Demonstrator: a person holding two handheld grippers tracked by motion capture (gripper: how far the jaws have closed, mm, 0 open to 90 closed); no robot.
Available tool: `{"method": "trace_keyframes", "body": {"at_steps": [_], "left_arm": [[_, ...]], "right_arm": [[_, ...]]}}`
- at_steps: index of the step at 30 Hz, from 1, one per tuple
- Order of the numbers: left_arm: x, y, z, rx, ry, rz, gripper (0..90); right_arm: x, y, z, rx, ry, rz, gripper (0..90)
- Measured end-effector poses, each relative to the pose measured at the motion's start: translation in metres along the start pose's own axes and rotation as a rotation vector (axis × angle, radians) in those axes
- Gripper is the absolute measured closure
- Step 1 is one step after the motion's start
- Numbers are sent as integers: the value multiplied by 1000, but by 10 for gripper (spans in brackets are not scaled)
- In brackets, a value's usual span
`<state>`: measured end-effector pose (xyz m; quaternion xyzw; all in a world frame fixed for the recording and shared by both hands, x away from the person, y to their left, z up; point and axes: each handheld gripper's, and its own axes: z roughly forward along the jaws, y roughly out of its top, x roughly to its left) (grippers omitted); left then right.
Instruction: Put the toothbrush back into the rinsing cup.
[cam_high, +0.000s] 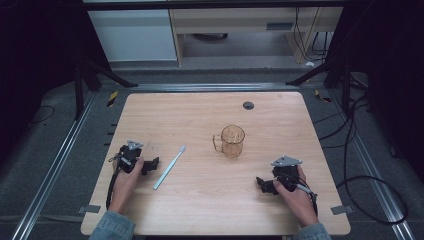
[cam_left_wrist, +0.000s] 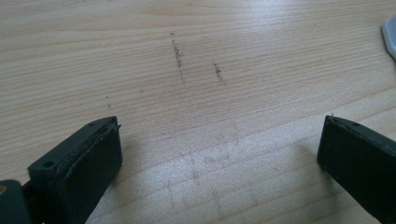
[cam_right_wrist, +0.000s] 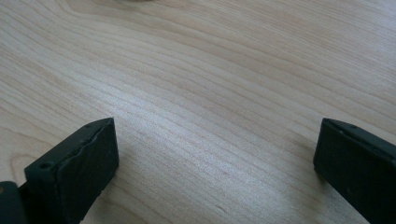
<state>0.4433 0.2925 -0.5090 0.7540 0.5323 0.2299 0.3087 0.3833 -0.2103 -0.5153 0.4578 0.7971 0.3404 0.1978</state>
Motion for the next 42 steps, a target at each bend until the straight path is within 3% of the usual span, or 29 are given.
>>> {"method": "trace_keyframes", "body": {"at_steps": [3,7,11,14,17,24,25,27,36,42], "left_arm": [[1,3,-2,29,-22,15,28],[4,18,-22,35,-48,8,38],[-4,31,-41,107,-41,80,33],[-10,42,-53,138,-89,105,37],[-16,53,-59,169,-96,141,49],[-30,71,-59,232,-138,176,99],[-37,76,-60,248,-142,205,106],[-44,80,-60,261,-146,224,109],[-65,91,-56,339,-165,296,159],[-75,95,-54,355,-176,318,184]], "right_arm": [[0,0,0,0,0,0,4],[0,0,0,0,0,0,4],[0,0,0,0,0,0,4],[0,0,0,0,0,-1,4],[0,0,0,0,0,-1,4],[0,1,1,0,-4,6,4],[0,1,1,0,-3,8,4],[0,1,1,0,-4,7,4],[0,1,1,-1,-4,9,4],[0,1,1,-1,-6,8,4]]}}
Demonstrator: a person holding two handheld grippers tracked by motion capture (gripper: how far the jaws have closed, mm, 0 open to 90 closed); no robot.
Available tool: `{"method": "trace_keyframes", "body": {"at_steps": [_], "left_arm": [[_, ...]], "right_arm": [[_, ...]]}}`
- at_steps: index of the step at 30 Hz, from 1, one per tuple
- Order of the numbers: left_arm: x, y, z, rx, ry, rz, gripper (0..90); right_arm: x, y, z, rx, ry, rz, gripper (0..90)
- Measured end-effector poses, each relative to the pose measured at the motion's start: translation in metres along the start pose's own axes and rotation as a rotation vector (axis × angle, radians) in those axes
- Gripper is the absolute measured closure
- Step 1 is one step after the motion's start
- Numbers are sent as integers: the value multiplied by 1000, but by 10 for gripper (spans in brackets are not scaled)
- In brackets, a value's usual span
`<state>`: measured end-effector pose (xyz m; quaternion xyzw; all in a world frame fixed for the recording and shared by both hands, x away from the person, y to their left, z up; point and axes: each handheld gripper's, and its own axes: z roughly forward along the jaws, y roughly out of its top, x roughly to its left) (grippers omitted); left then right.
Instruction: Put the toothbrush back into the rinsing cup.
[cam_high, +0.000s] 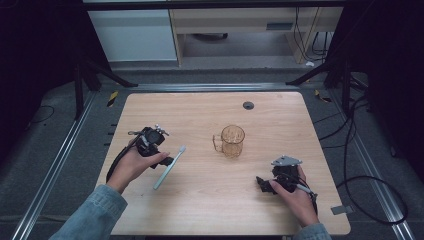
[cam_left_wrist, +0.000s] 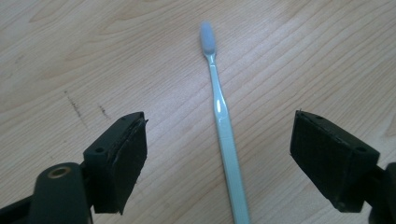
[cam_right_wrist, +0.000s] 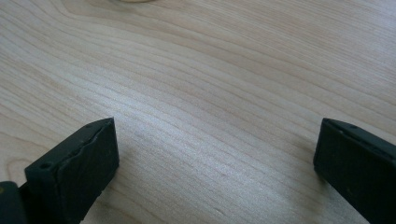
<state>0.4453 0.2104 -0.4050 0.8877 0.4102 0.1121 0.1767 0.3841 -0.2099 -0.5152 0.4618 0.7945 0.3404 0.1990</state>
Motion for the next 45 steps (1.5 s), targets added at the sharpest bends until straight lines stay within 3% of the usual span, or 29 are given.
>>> {"method": "trace_keyframes", "body": {"at_steps": [15,26,37,45], "left_arm": [[-13,13,17,58,-13,24,235],[-13,18,34,125,-33,31,399],[-7,22,54,205,-40,5,513],[-4,22,59,230,-44,-26,586]], "right_arm": [[1,0,0,1,-9,10,4],[1,0,0,2,-11,10,4],[1,0,0,1,-12,8,4],[1,0,0,2,-11,10,4]]}}
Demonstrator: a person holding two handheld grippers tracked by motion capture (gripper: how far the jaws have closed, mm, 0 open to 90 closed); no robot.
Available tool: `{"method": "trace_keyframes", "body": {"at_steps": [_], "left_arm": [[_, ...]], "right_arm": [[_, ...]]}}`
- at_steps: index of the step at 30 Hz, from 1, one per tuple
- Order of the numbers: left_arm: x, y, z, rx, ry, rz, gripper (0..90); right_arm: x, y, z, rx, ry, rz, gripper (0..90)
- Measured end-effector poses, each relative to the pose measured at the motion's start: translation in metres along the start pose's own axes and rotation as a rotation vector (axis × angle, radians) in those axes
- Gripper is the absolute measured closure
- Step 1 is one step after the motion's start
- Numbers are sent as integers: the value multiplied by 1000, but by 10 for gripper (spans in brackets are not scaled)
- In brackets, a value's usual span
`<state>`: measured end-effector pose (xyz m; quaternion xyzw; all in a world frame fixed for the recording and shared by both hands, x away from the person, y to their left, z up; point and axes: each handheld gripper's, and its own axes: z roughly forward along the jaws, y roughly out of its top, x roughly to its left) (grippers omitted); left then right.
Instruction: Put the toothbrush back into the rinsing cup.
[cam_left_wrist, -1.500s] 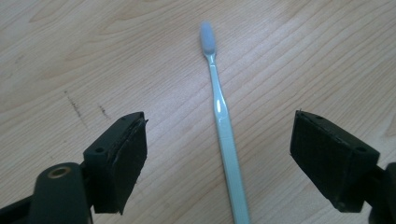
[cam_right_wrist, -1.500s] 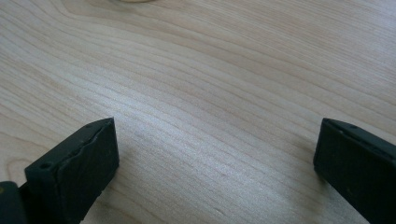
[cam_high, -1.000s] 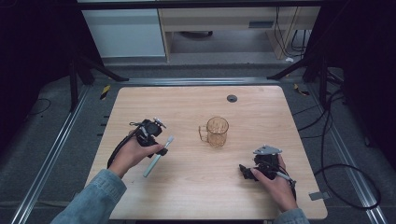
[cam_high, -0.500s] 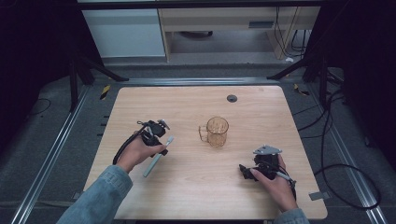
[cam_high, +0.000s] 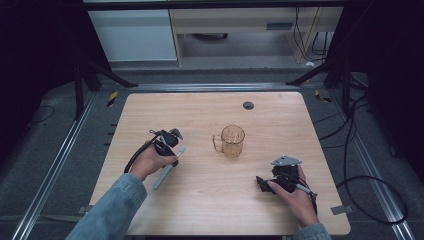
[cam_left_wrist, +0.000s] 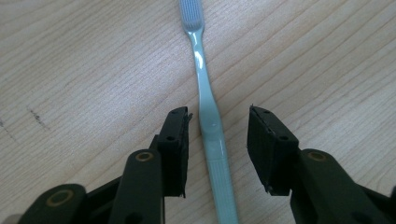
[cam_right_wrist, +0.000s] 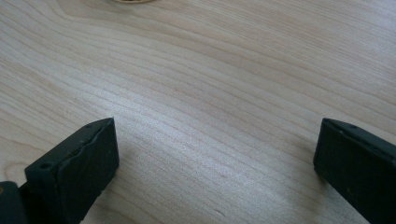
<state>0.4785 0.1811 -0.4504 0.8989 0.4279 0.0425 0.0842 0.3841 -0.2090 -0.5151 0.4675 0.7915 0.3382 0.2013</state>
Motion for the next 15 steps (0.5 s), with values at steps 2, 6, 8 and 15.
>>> {"method": "trace_keyframes", "body": {"at_steps": [2,6,8,15], "left_arm": [[1,1,1,5,0,-5,597],[1,2,4,14,-5,-18,633],[1,3,4,24,-6,-21,643],[-1,9,6,45,13,-15,652]], "right_arm": [[0,0,0,0,0,0,4],[0,0,0,0,0,-1,4],[0,0,0,0,0,-1,4],[0,0,0,0,0,0,4]]}}
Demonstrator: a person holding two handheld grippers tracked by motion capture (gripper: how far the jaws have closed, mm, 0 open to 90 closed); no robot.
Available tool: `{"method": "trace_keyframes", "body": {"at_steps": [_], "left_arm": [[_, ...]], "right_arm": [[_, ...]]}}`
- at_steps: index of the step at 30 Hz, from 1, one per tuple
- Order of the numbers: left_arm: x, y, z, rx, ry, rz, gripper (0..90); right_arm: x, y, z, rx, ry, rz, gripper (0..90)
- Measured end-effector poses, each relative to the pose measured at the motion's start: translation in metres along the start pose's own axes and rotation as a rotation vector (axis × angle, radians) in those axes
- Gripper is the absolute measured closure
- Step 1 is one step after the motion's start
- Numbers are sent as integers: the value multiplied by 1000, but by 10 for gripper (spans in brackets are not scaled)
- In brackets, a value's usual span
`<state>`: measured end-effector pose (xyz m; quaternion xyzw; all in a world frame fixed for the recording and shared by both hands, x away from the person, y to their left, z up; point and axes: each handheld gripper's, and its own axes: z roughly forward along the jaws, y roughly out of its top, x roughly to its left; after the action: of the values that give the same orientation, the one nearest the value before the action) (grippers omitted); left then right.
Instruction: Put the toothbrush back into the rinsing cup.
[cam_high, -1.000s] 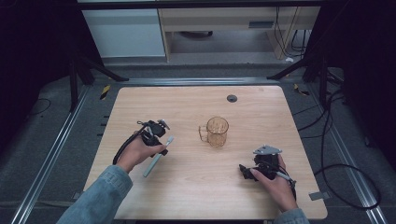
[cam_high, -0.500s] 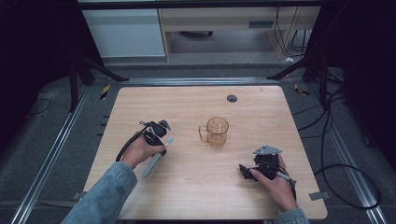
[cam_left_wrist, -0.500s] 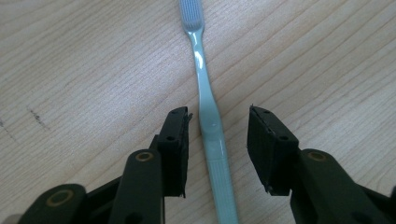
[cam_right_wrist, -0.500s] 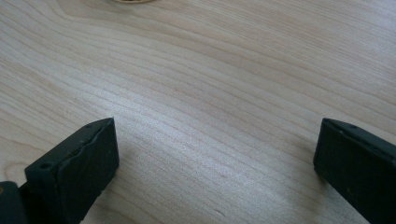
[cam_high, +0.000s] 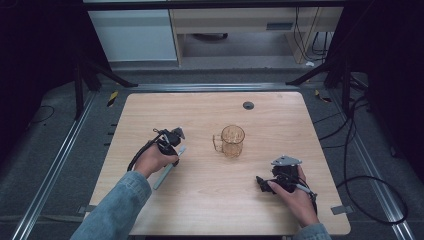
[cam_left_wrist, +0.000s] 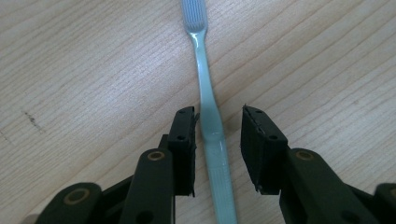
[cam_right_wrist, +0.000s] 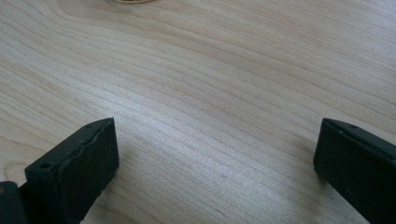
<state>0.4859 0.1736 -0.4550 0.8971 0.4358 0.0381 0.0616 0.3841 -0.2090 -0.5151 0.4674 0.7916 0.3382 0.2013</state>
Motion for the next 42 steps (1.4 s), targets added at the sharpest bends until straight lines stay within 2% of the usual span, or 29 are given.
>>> {"method": "trace_keyframes", "body": {"at_steps": [8,13,28,33,42], "left_arm": [[3,2,3,26,12,-3,663],[3,3,4,20,6,-14,685],[3,4,8,29,5,-3,714],[2,4,9,13,-2,-6,752],[-3,4,9,7,19,30,788]], "right_arm": [[0,0,0,0,0,0,4],[0,0,0,0,0,-1,4],[0,0,0,0,0,-1,4],[0,0,0,0,0,0,4],[0,0,0,-1,1,0,5]]}}
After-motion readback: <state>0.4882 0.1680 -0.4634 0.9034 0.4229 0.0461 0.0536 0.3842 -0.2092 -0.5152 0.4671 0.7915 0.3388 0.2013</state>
